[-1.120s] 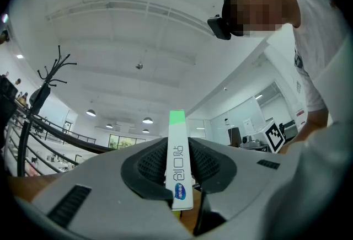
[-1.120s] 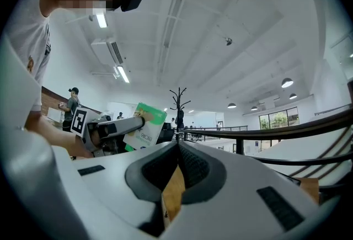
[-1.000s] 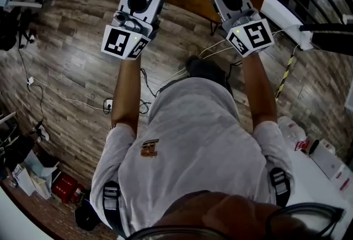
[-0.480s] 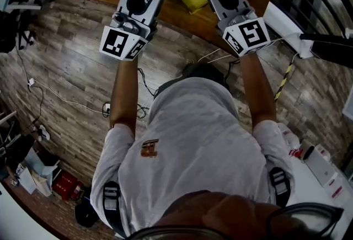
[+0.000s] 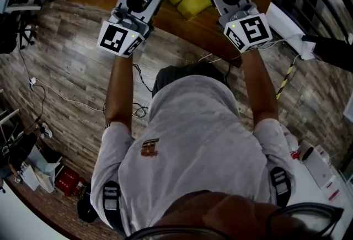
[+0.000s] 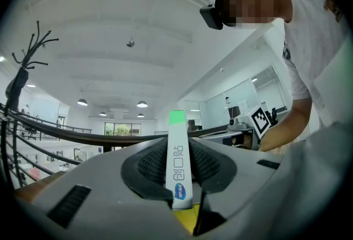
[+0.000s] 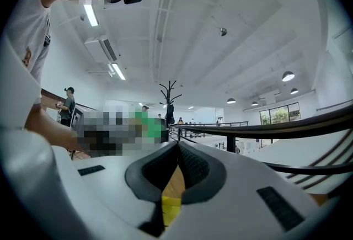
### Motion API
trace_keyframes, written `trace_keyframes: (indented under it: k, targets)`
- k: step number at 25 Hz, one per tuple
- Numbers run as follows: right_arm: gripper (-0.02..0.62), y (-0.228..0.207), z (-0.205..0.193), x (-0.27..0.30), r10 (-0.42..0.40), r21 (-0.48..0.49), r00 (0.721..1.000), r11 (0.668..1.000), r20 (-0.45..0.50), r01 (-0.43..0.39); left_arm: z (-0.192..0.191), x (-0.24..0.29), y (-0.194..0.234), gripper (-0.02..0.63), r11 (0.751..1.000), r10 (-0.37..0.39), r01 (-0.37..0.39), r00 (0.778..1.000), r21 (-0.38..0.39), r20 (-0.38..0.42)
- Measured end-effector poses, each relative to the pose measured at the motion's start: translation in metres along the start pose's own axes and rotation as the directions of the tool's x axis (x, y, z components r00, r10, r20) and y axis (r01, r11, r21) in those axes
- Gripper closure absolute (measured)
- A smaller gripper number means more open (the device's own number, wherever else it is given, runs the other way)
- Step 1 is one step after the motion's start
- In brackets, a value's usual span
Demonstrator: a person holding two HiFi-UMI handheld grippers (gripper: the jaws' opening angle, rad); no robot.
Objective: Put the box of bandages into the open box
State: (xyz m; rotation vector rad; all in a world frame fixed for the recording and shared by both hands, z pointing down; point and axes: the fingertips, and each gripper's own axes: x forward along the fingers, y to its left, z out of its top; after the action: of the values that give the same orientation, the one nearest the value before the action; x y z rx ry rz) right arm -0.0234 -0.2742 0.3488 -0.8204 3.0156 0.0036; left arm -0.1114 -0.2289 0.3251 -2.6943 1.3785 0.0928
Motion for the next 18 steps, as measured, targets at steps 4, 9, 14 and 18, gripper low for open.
trace_keyframes:
  k: [4, 9, 14, 18]
  targets:
    - [0.563, -0.015, 0.000, -0.002, -0.007, 0.007, 1.000, 1.000, -0.005, 0.007, -0.013, 0.018, -0.002, 0.502, 0.998, -0.053, 0.055, 0.996, 0.029, -0.072]
    - [0.563, -0.027, -0.002, -0.003, -0.020, 0.010, 1.000, 1.000, -0.018, 0.020, -0.040, 0.034, -0.003, 0.502, 0.982, -0.150, 0.169, 0.970, 0.088, -0.192]
    - [0.563, -0.030, -0.002, 0.003, -0.041, 0.005, 0.999, 0.999, -0.035, 0.042, -0.069, 0.047, -0.001, 0.501, 0.934, -0.268, 0.327, 0.907, 0.143, -0.324]
    - [0.563, -0.038, 0.001, 0.004, -0.074, 0.007, 0.997, 0.997, -0.038, 0.075, -0.092, 0.058, -0.006, 0.500, 0.883, -0.344, 0.443, 0.838, 0.159, -0.423]
